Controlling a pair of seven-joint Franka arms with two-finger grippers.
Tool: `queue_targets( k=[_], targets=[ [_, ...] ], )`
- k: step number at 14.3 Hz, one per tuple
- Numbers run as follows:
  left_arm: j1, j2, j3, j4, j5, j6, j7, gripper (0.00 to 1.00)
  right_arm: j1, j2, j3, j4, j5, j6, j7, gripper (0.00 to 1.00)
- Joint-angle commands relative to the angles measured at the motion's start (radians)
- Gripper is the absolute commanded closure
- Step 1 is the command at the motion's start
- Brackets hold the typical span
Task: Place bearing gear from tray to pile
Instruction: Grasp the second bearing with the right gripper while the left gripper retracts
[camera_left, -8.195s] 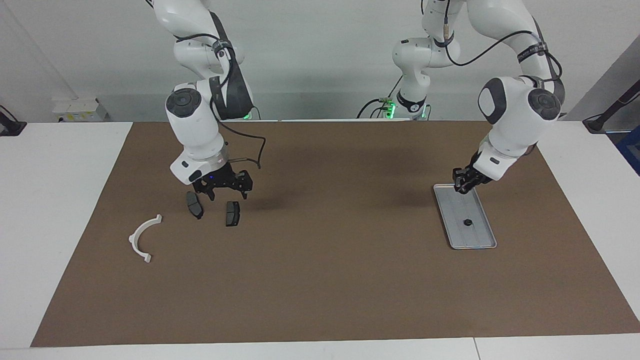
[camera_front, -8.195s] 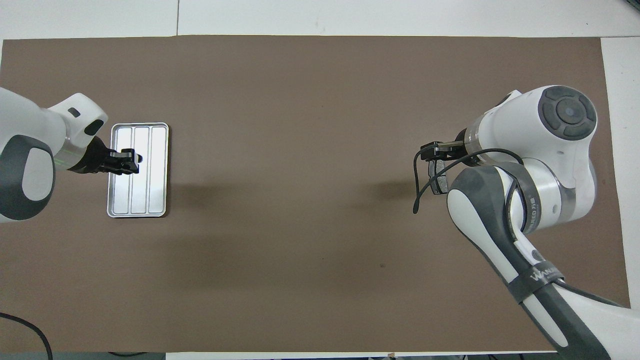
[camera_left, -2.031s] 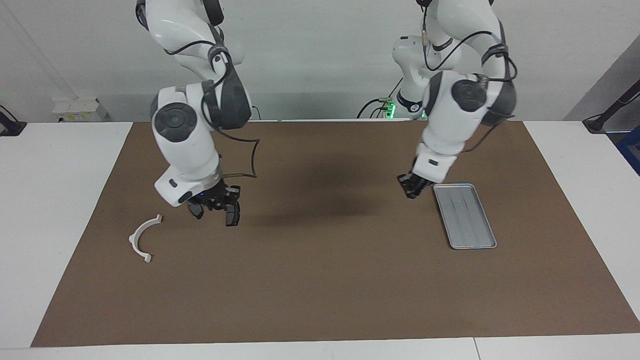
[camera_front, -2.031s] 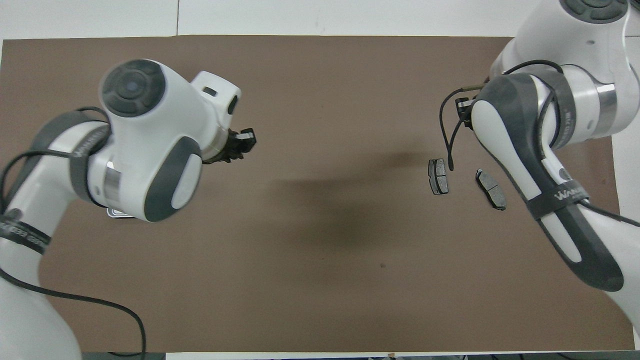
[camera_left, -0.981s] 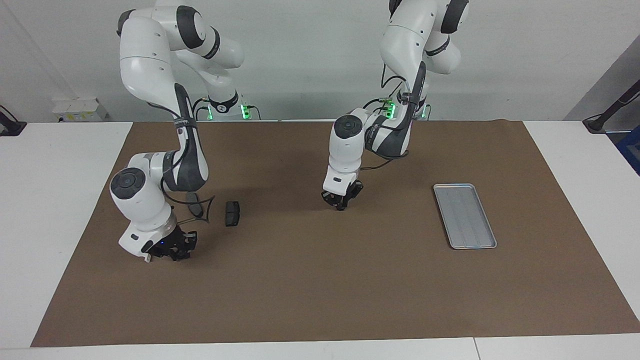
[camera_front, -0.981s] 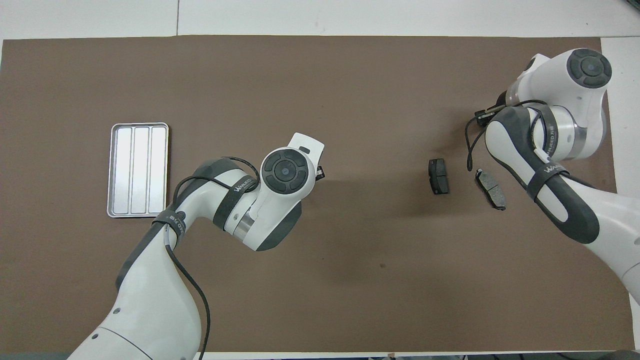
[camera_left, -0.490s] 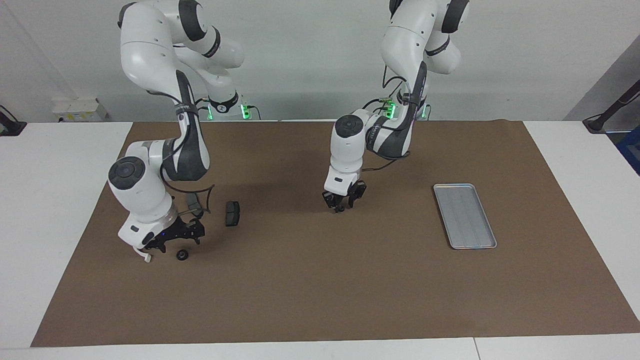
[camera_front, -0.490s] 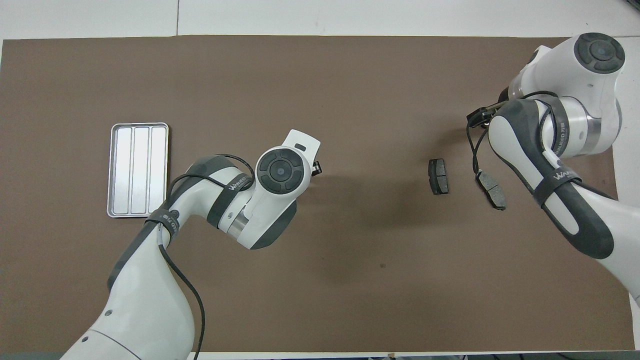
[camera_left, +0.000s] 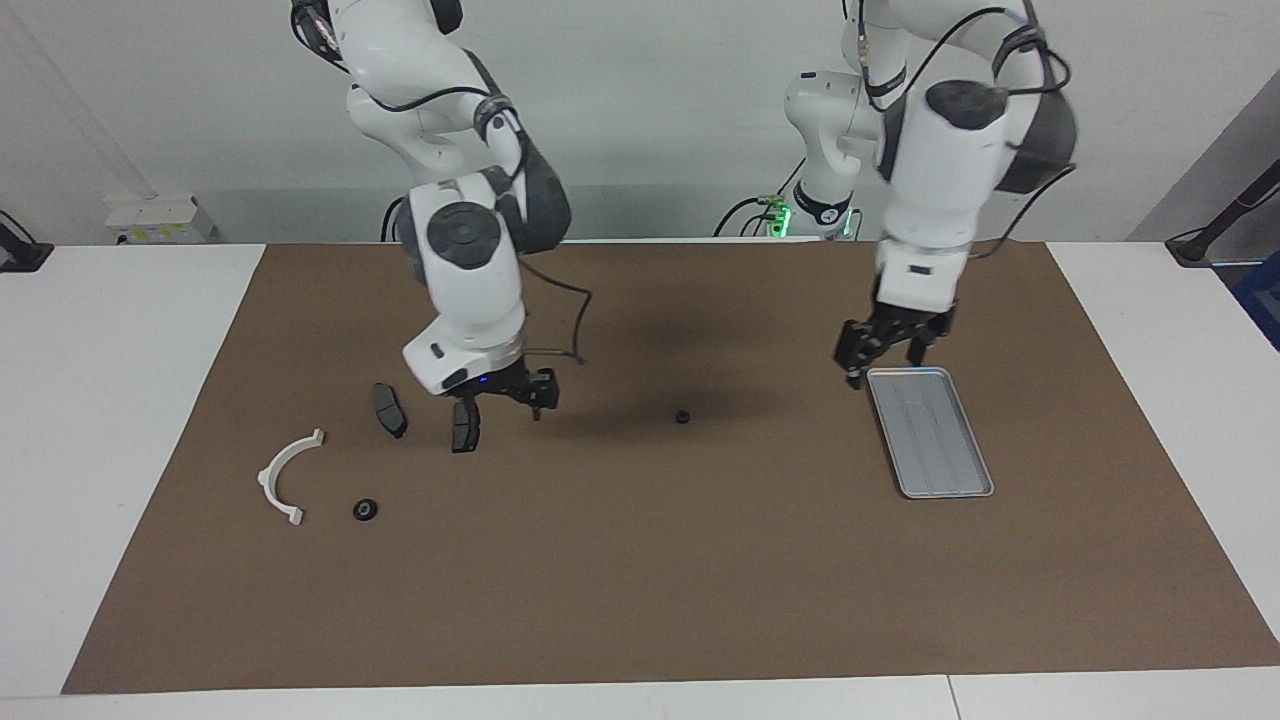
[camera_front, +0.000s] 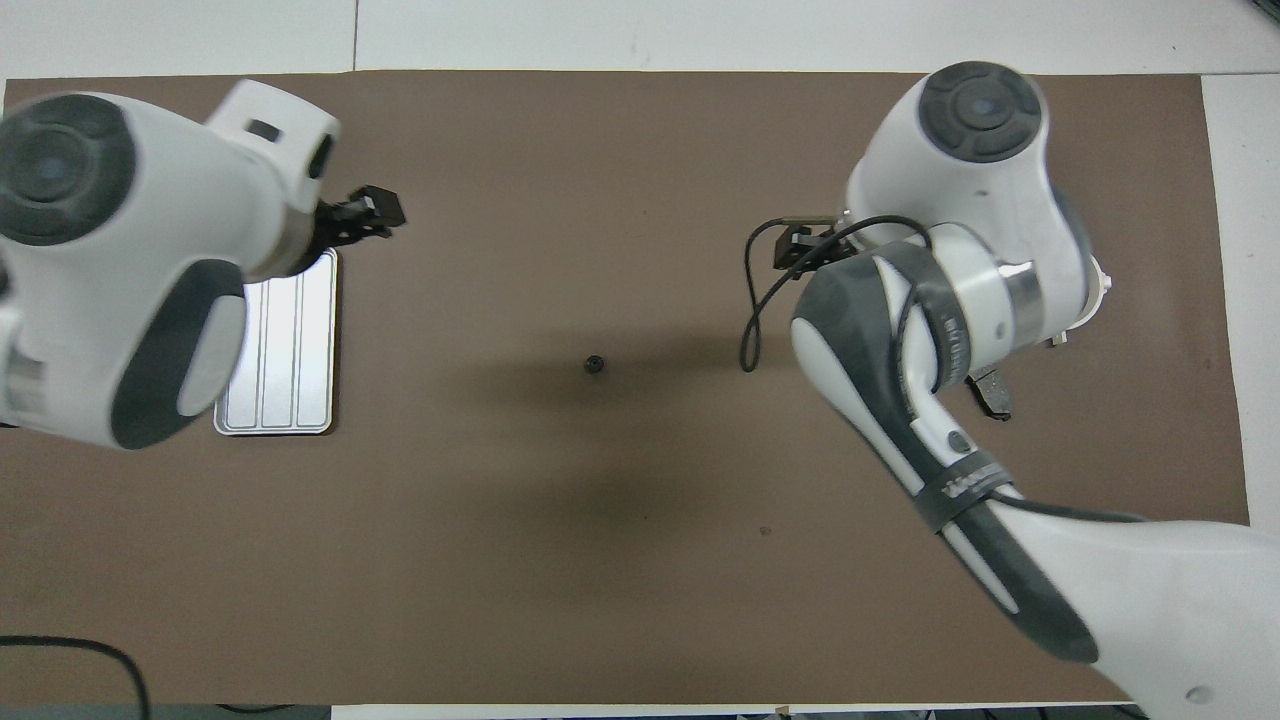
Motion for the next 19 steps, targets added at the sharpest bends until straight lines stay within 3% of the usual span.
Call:
queue_targets(
  k=[1, 4, 6, 8, 13, 19],
  targets=[
    [0.156, 0.000, -0.014, 0.074, 0.018, -0.024, 0.225, 0.00, 0.101, 0.031, -0.006, 0.006, 0.021, 0.057, 0.210, 0.00],
    [0.265, -0.004, -0.016, 0.160, -0.035, -0.225, 0.493, 0.00, 0.209, 0.109, -0.009, 0.027, -0.001, 0.078, 0.388, 0.00],
    [0.265, -0.048, -0.013, 0.159, -0.061, -0.348, 0.556, 0.00, 0.267, 0.221, -0.011, 0.134, -0.034, 0.094, 0.490, 0.00],
    [0.265, -0.072, -0.013, 0.159, -0.096, -0.453, 0.558, 0.00, 0.282, 0.284, -0.009, 0.176, -0.058, 0.130, 0.534, 0.00],
    [0.250, -0.073, -0.031, 0.187, -0.115, -0.508, 0.553, 0.00, 0.287, 0.303, -0.008, 0.159, -0.048, 0.241, 0.536, 0.00],
    [0.207, -0.088, -0.043, 0.151, -0.107, -0.515, 0.550, 0.00, 0.298, 0.306, -0.008, 0.082, -0.053, 0.297, 0.534, 0.05]
  ],
)
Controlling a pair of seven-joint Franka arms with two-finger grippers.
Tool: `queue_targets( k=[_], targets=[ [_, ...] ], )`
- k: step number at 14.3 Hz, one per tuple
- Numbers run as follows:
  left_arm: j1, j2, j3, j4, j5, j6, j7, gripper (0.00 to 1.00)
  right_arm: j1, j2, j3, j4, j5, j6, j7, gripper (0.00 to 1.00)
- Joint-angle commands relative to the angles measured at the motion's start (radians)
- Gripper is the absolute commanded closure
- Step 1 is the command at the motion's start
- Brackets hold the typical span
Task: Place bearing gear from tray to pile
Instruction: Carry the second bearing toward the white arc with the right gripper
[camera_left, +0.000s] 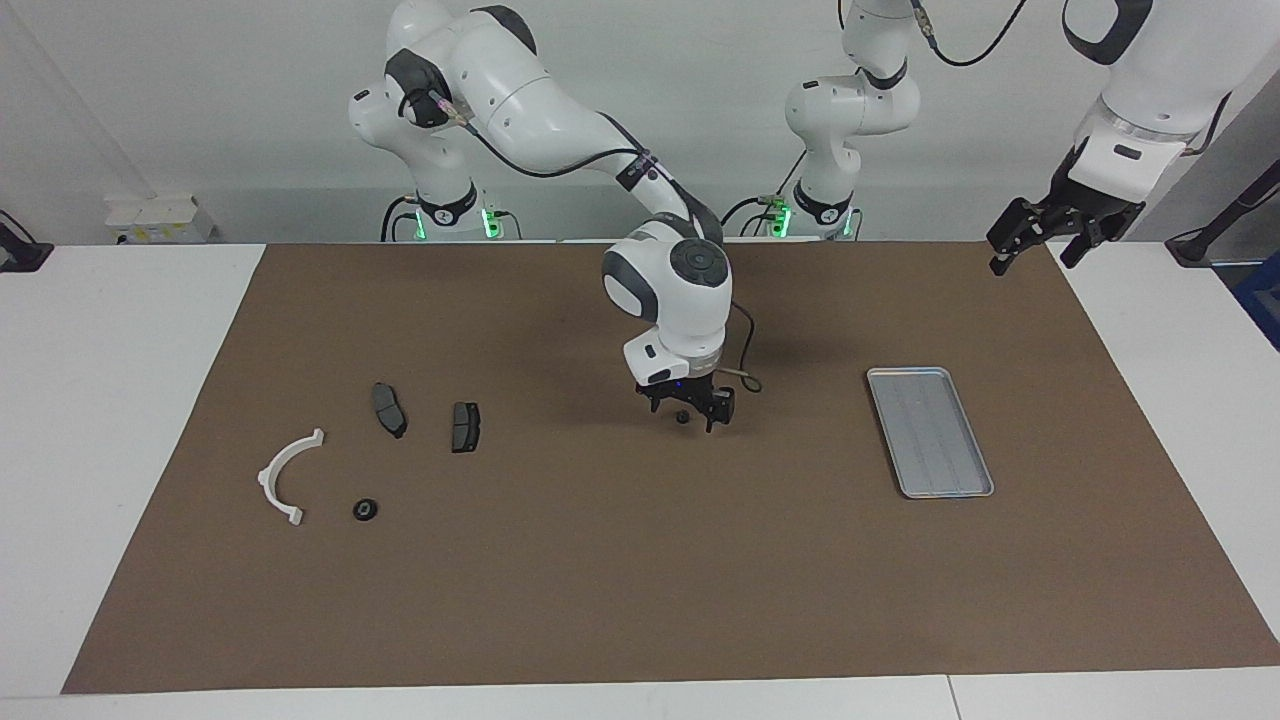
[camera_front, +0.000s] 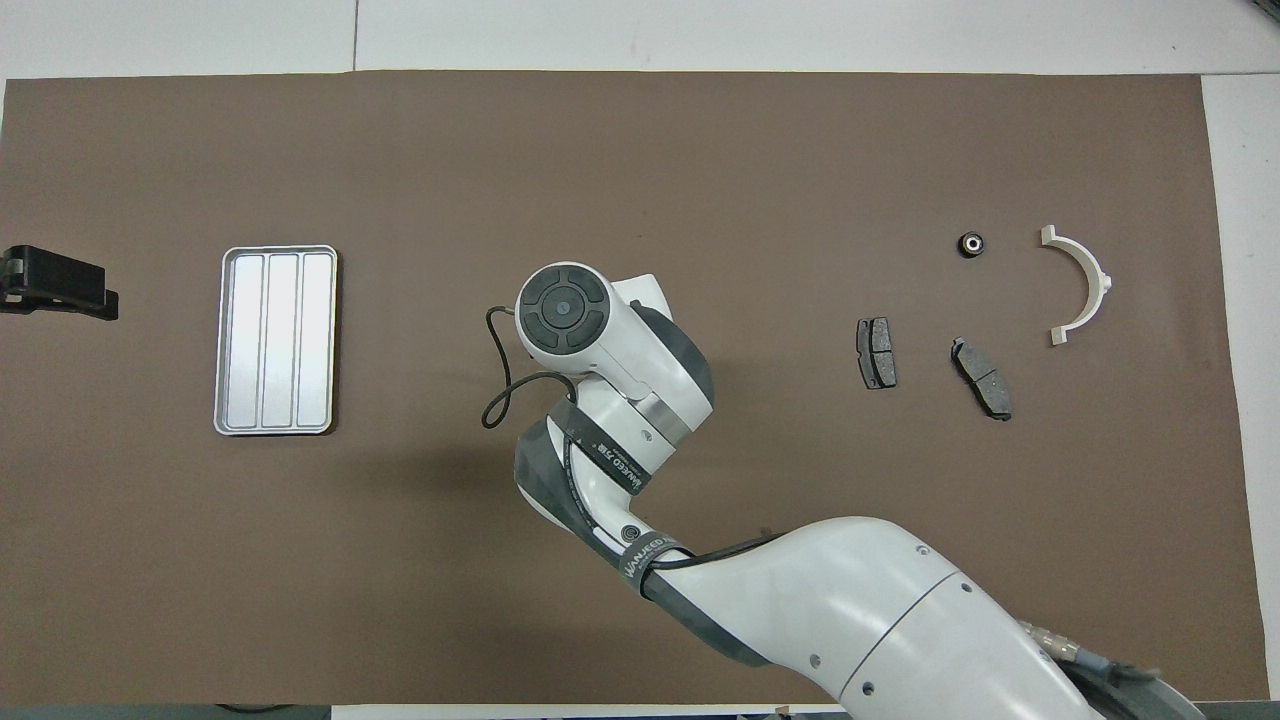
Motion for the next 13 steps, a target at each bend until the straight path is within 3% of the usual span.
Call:
queue_targets(
  k=[1, 4, 6, 7, 9, 13],
  targets=[
    [-0.036, -0.013, 0.006, -0.010, -0.002, -0.021, 0.010, 0.00, -0.004, -0.002, 0.003, -0.048, -0.015, 0.050, 0.013, 0.07],
    [-0.096, -0.013, 0.017, -0.010, -0.005, -0.015, 0.005, 0.00, -0.006, -0.004, 0.003, -0.050, -0.015, 0.049, 0.011, 0.16],
    [-0.096, -0.014, 0.017, -0.012, -0.004, -0.011, 0.005, 0.00, -0.006, -0.004, 0.003, -0.048, -0.015, 0.039, 0.010, 0.32],
    [-0.094, -0.017, 0.017, -0.016, -0.004, -0.011, 0.005, 0.00, -0.006, -0.005, 0.005, -0.048, -0.015, 0.035, 0.010, 0.45],
    [-0.085, -0.016, 0.017, -0.009, -0.005, -0.021, 0.008, 0.00, -0.006, -0.005, 0.005, -0.048, -0.012, 0.029, 0.008, 0.99],
    [-0.082, -0.022, 0.017, -0.024, -0.005, -0.023, 0.011, 0.00, -0.008, -0.007, 0.005, -0.044, -0.005, 0.021, 0.008, 1.00]
  ],
)
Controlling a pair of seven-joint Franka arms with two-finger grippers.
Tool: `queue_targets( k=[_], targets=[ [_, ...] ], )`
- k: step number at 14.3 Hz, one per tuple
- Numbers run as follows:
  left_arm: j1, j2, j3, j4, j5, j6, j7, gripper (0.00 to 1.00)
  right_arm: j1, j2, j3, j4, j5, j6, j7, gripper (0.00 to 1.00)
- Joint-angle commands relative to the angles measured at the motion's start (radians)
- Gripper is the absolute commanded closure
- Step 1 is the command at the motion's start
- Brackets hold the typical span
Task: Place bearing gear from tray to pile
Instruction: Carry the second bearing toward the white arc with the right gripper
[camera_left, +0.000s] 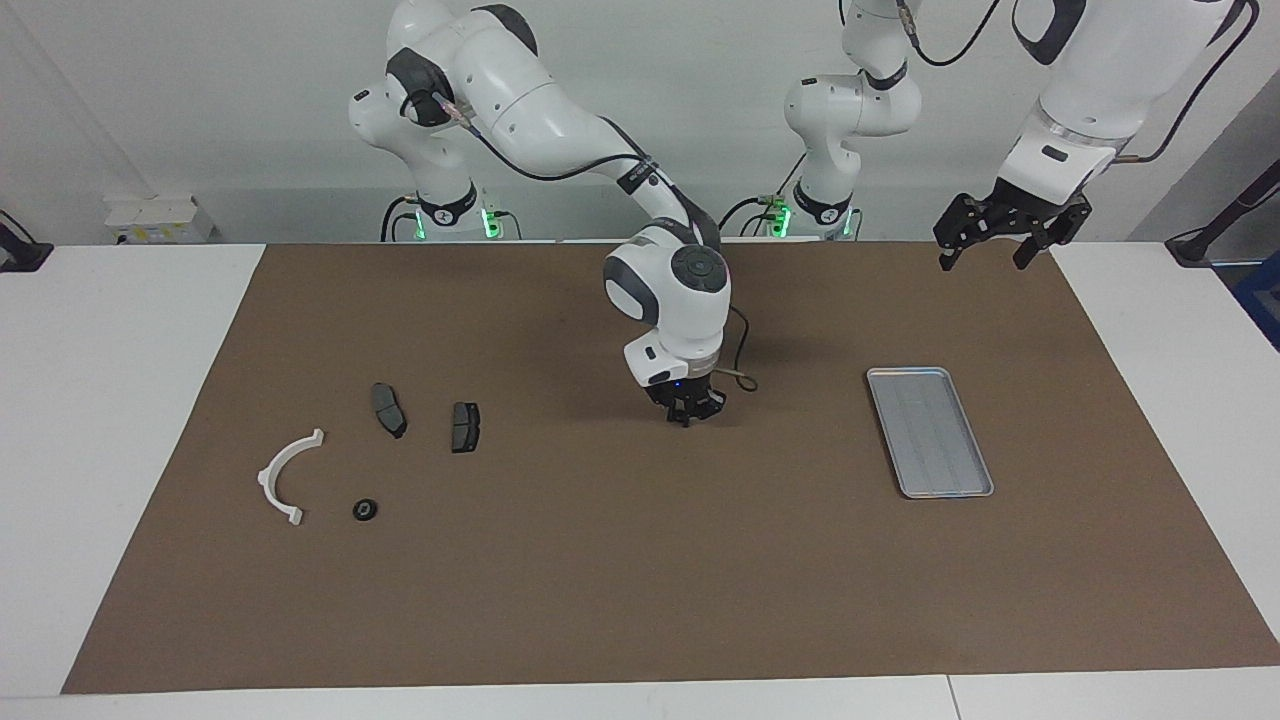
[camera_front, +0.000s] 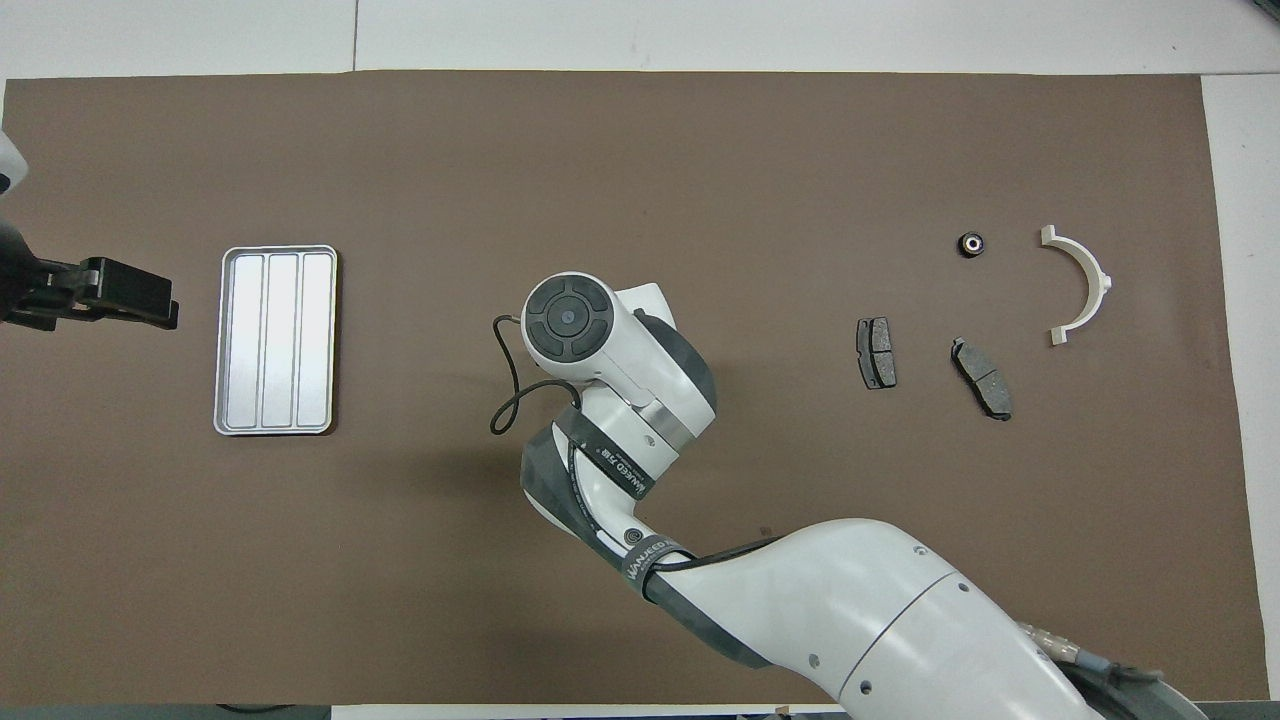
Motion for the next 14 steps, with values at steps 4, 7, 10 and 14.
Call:
queue_targets(
  k=[4, 7, 10, 14],
  targets=[
    [0.005, -0.034, 0.003, -0.048, -0.004, 0.003, 0.018, 0.00, -0.063, -0.016, 0.004, 0.073, -0.012, -0.168, -0.108, 1.00],
    [-0.006, -0.033, 0.002, -0.045, -0.004, 0.015, 0.015, 0.00, -0.219, -0.108, 0.007, 0.086, 0.003, -0.288, -0.403, 1.00],
    [-0.014, -0.031, -0.001, -0.048, -0.004, 0.044, 0.014, 0.00, -0.373, -0.151, 0.005, 0.081, 0.015, -0.331, -0.741, 1.00],
    [-0.014, -0.033, -0.002, -0.048, -0.004, 0.043, 0.017, 0.00, -0.535, -0.153, 0.005, -0.040, 0.017, -0.158, -1.007, 1.00]
  ],
)
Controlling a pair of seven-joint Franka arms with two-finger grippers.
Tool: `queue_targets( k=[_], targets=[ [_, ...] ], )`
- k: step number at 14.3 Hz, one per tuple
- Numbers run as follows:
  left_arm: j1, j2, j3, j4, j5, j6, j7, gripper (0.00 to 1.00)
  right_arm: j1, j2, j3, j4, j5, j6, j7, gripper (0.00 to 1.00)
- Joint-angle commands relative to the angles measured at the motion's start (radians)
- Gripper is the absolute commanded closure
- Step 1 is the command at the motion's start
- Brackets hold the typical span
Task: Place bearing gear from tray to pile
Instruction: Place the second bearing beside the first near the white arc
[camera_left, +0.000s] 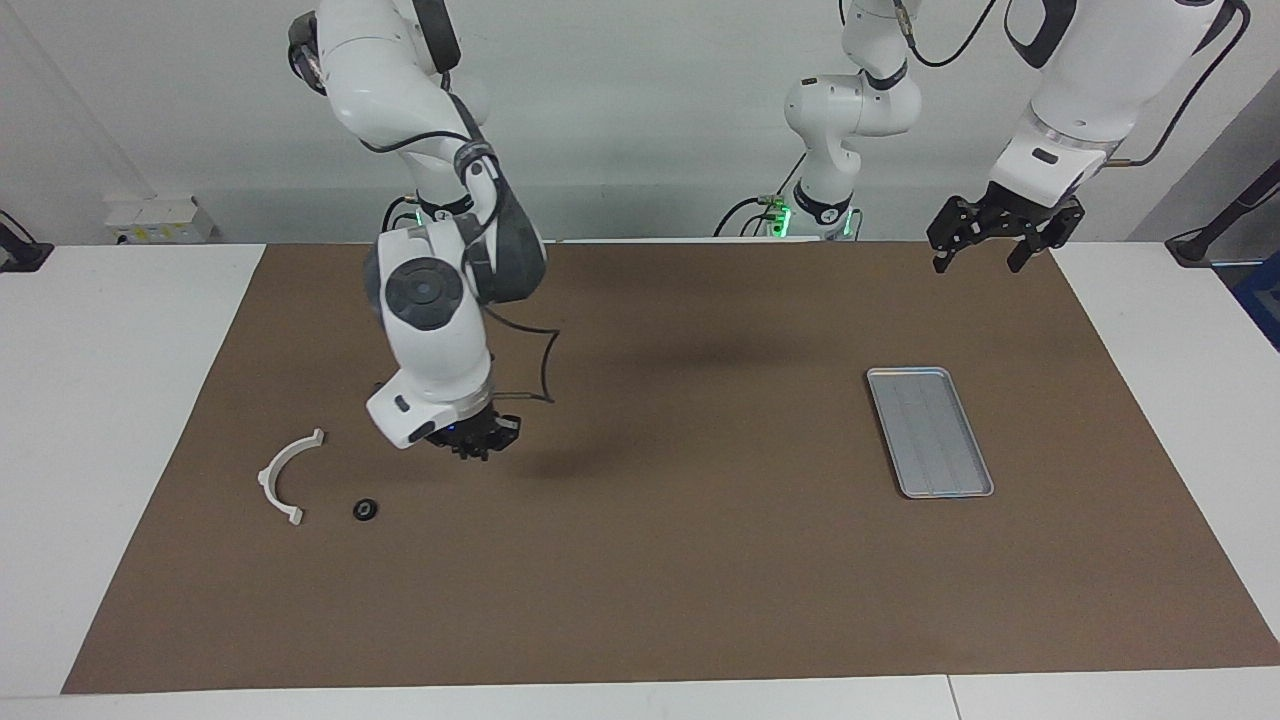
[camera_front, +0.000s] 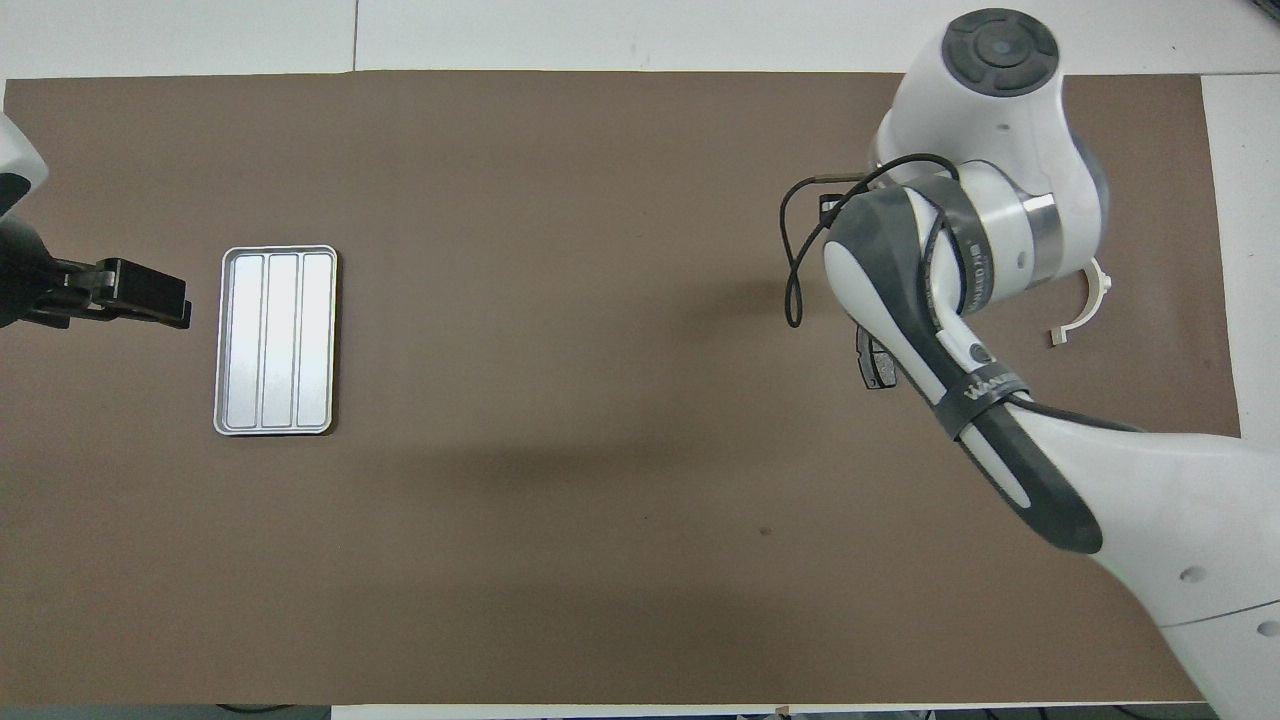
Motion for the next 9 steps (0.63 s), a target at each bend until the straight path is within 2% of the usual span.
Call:
queue_targets(
  k=[1, 6, 9],
  targets=[
    [-0.008, -0.033, 0.007, -0.044, -0.004, 0.032, 0.013, 0.00, -0.072, 0.000, 0.018, -0.127, 0.009, 0.156, -0.116, 1.00],
    [-0.008, -0.077, 0.009, -0.148, -0.004, 0.119, 0.010, 0.00, -0.106, 0.059, 0.016, -0.177, 0.008, 0.304, -0.157, 1.00],
    [-0.008, -0.077, 0.007, -0.149, -0.005, 0.118, 0.008, 0.00, -0.117, 0.063, 0.016, -0.218, 0.006, 0.366, -0.163, 1.00]
  ],
)
